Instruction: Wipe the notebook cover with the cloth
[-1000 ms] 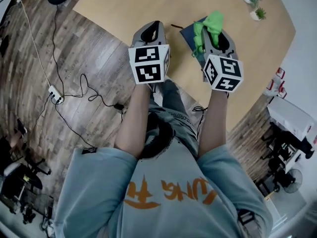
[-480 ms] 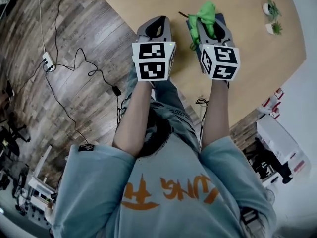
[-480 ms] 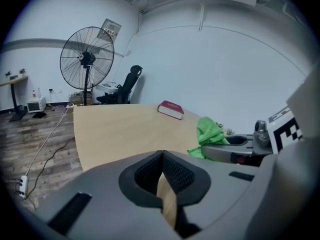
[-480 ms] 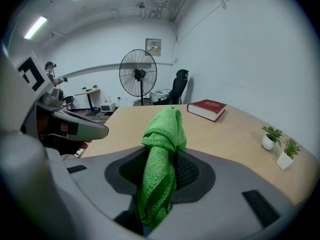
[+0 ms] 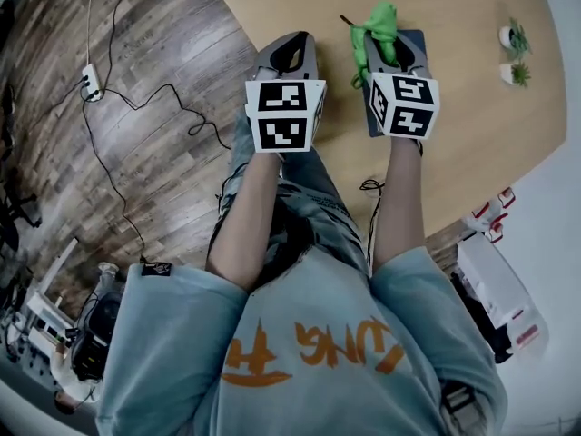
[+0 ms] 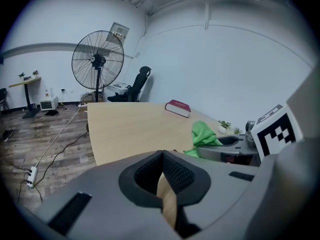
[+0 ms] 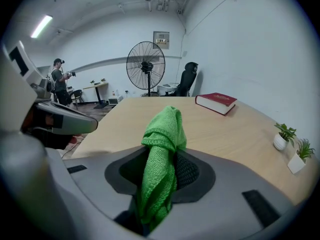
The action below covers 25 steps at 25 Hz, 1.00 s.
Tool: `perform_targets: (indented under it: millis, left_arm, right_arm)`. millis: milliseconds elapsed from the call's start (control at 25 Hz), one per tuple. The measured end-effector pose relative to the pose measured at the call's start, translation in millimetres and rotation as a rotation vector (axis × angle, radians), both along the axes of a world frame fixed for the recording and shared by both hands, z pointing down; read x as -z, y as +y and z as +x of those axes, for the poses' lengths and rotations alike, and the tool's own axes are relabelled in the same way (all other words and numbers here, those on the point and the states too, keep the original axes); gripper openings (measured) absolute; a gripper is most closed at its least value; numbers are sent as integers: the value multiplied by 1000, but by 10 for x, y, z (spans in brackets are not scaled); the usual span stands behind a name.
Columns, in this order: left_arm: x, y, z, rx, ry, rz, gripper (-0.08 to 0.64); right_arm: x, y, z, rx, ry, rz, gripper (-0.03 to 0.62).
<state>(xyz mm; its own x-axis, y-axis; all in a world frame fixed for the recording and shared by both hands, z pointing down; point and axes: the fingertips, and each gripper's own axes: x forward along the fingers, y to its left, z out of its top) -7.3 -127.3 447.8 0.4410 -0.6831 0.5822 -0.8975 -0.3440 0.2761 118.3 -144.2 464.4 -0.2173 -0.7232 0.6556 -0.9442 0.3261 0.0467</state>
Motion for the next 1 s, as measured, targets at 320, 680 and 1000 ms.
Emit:
perform_targets:
  millis: [320,680,1000]
  left_arm:
    - [-34,110,34,22,-15,-3,15]
    - [-13,232,47,16,-33,3,15]
    - [45,324,70,3,-52,10,15]
  right_arm:
    - [-85,25,-56,73,70,-20,121]
    - [-106,79,-6,44,94,-41,121]
    - [-95,159,18,23,85,-60,121]
